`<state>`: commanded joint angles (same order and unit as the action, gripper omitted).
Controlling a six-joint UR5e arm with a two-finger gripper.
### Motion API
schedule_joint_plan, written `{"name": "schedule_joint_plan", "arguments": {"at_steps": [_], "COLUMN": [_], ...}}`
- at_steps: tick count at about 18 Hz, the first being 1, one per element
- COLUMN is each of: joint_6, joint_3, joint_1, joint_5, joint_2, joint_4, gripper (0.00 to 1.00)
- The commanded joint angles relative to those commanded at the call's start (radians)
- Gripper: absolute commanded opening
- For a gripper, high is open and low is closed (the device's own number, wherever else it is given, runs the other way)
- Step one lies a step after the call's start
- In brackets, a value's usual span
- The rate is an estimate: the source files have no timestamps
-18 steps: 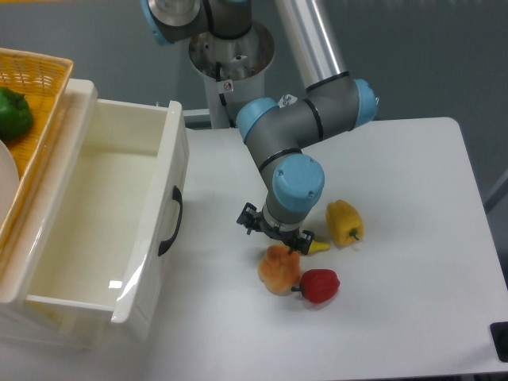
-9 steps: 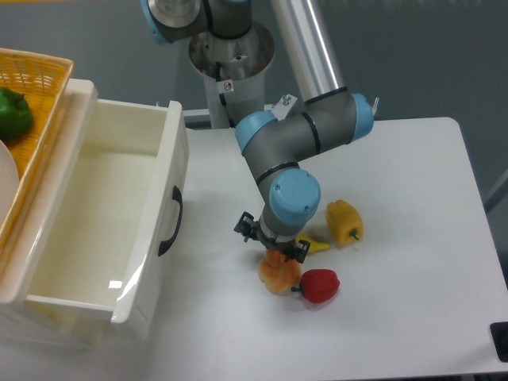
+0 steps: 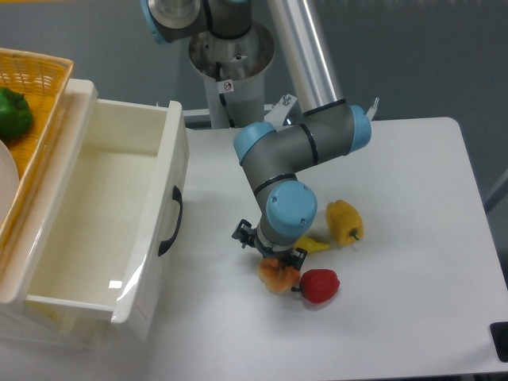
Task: Pick up the round bread
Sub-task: 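Lower the open gripper around the bread roll and close it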
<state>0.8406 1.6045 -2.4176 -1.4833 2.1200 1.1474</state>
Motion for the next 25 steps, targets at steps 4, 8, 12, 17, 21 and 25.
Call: {"name": "schedule_joint_plan", "arguments": {"at_steps": [4, 8, 12, 17, 21, 25], "joint_6": [0.0, -0.002, -0.009, -0.026, -0.031, -0.048], "joint_3": [0.0, 0.0, 0.0, -0.006, -0.008, -0.009], "joint_1": [0.0, 0.0, 0.0, 0.0, 0.0, 0.0], "joint_5": [-0.003, -0.008, -0.008, -0.008, -0.008, -0.006], "joint_2": [0.002, 0.0, 0.0, 0.002, 0.002, 0.003], "joint_4": [0.0, 0.002, 0.002, 0.003, 0.003, 0.003], "gripper": [1.0, 0.95, 0.81, 0.59, 0.36, 0.21]}}
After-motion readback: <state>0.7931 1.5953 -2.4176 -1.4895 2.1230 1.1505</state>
